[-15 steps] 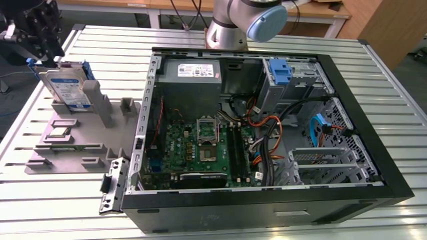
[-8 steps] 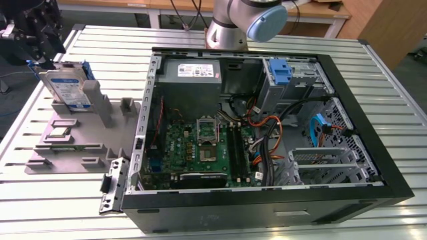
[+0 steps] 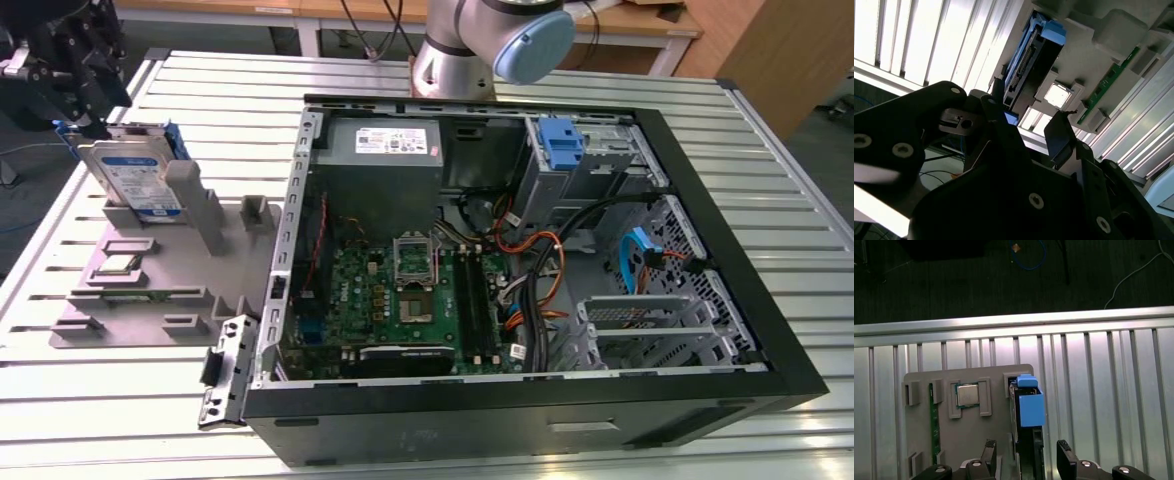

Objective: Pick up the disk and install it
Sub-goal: 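Pick up the disk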

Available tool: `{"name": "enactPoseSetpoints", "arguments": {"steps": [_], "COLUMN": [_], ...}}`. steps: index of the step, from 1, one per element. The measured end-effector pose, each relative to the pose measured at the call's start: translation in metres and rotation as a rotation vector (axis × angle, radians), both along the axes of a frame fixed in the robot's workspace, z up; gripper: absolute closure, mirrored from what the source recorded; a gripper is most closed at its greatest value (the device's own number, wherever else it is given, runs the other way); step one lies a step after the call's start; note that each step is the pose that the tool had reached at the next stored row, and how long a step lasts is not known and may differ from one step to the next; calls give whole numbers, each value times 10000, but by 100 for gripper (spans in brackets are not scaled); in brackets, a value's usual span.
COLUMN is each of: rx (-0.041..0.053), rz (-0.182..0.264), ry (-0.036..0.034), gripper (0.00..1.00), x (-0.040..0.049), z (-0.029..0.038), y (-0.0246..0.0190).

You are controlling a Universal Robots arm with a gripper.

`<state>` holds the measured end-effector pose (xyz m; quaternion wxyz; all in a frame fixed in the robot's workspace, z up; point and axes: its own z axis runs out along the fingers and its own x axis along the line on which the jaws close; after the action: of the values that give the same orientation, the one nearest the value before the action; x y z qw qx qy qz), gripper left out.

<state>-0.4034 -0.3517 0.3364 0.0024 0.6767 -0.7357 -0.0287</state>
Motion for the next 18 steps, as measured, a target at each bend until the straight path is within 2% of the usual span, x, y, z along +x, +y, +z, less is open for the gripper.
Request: {"name": "enactPoseSetpoints", "arguments": {"steps": [8, 18], "rx": [1, 0], "rz": [0, 0], "ry": [-2, 0], "gripper": [41, 41], "x": [0, 0], "z": [-20, -189], "y": [0, 0]}}
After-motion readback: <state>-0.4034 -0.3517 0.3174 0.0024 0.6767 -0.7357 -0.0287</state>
